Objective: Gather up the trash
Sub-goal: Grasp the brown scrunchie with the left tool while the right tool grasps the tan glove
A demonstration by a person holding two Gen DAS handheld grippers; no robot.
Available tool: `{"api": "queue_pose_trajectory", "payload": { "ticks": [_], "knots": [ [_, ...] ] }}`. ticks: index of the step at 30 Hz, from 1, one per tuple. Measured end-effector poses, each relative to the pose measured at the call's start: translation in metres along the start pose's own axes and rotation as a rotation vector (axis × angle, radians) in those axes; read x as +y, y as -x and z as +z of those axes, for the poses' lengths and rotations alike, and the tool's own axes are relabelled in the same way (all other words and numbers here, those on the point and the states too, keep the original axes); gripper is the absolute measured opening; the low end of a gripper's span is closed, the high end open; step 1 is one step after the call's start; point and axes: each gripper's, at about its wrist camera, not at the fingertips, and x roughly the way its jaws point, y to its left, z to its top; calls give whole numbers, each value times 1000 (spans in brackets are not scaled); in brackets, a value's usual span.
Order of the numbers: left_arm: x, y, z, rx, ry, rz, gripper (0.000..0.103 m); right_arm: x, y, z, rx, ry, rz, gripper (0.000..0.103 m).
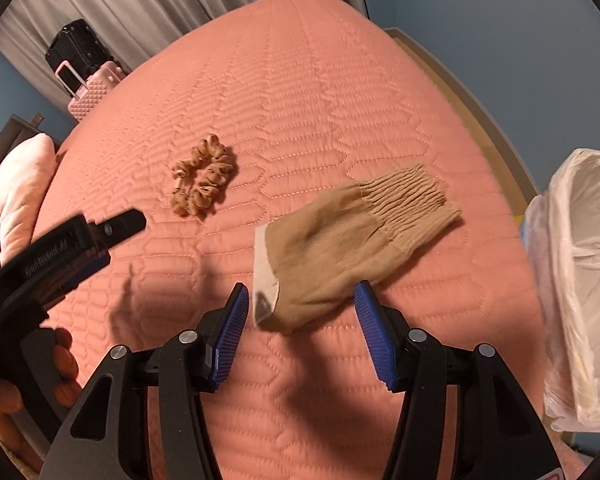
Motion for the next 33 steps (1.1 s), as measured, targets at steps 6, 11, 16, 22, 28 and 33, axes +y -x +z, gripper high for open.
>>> {"api": "queue_pose_trajectory", "payload": {
  "ticks": [6,11,16,22,28,33],
  "knots": [
    [-3,-33,22,17,11,-14,78,0,-19,13,-3,-4,-9,56],
    [-12,-51,31,9,-18,-19,58,1,-28,23,-16,-1,-6,55],
    [-19,-62,30,44,-47,-63,23,4,-31,26,-42,27,-38,42],
    [-21,-52,19,41,-49,-99,6,3,-24,25,-45,27,-21,22],
    [-29,-17,4,12,-64,-120,6,2,3,17,-78,14,0,22],
    [-42,25,-5,-29,-91,-146,6,3,39,15,-125,7,15,22]
  ]
}}
